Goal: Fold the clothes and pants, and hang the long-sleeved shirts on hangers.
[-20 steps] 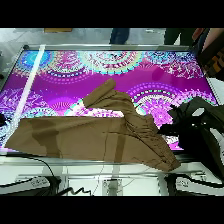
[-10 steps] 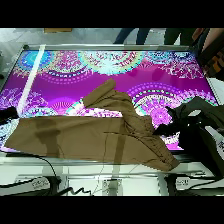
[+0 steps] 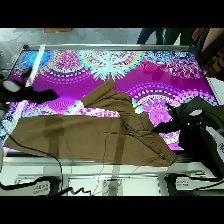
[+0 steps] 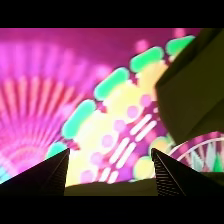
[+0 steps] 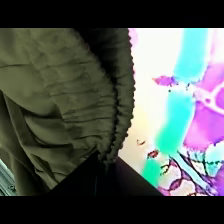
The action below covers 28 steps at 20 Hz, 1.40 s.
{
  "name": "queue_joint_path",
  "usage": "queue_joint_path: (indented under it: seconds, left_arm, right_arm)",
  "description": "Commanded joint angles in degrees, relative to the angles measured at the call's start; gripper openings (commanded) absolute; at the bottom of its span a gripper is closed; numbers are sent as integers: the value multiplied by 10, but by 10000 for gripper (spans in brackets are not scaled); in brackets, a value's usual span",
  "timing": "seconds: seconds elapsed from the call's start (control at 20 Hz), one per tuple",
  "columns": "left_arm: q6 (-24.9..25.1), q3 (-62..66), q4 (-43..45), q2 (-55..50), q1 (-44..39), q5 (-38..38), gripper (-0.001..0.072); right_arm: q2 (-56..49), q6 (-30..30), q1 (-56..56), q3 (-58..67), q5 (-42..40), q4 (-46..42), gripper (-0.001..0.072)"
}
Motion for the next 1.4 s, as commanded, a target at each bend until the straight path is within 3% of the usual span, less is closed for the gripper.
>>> queue_joint_path:
  seconds: [0.0,0.25,0.4,0.65,0.75,0.95,1.0,1.05,1.35]
  left_arm:
    - [17,21,-30,-34,-142,92,589]
    - [-19,141,-28,-163,-283,120,589]
    - [-54,241,-28,-252,-300,98,589]
    - [-54,373,-28,-360,-303,49,588]
    - [-54,387,-1,-379,-304,48,588]
    - [-54,387,132,-385,-312,47,586]
    - [-54,387,149,-386,-313,47,551]
    - [-54,387,153,-387,-313,47,519]
    - [-54,387,153,-404,-318,79,507]
  right_arm:
    - [23,-7,0,1,1,7,33]
    - [27,-6,0,1,2,7,34]
    - [27,-6,0,1,1,7,34]
    - [27,-6,0,1,1,7,34]
    - [27,-6,0,1,0,7,34]
    - [27,-6,0,1,-2,7,34]
    - [27,-6,0,1,-6,7,34]
    - [27,-6,0,1,-11,7,34]
    - [27,-6,0,1,-15,7,34]
